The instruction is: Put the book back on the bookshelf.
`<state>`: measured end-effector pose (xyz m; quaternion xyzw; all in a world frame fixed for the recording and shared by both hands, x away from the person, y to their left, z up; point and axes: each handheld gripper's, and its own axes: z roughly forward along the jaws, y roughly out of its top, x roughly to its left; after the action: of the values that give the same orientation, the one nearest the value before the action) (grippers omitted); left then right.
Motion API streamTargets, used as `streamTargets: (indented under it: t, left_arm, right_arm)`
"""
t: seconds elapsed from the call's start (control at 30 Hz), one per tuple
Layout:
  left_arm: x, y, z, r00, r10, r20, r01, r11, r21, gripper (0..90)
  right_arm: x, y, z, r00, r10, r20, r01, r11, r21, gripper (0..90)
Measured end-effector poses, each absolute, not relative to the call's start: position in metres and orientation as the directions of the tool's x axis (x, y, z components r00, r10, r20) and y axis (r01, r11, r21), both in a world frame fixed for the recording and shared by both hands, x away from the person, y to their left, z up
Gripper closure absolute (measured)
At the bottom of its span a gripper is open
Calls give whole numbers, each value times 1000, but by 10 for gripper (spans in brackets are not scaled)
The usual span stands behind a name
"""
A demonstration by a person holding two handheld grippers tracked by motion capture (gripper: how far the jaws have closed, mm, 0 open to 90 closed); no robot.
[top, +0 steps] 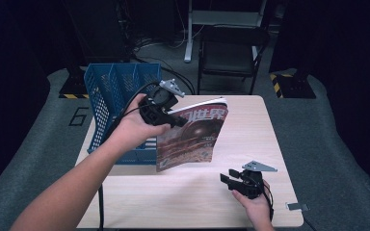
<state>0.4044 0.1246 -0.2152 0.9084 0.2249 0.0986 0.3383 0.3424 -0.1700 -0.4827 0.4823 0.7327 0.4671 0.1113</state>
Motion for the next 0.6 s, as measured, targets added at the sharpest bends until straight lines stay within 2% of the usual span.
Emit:
streamTargets:
  t: [0.6]
  left_arm:
    - [406, 127, -202, 869, 495, 11, 362, -651, 668, 838]
  right_arm:
    - [341, -170, -482, -505, 811, 297, 611, 92, 787, 510]
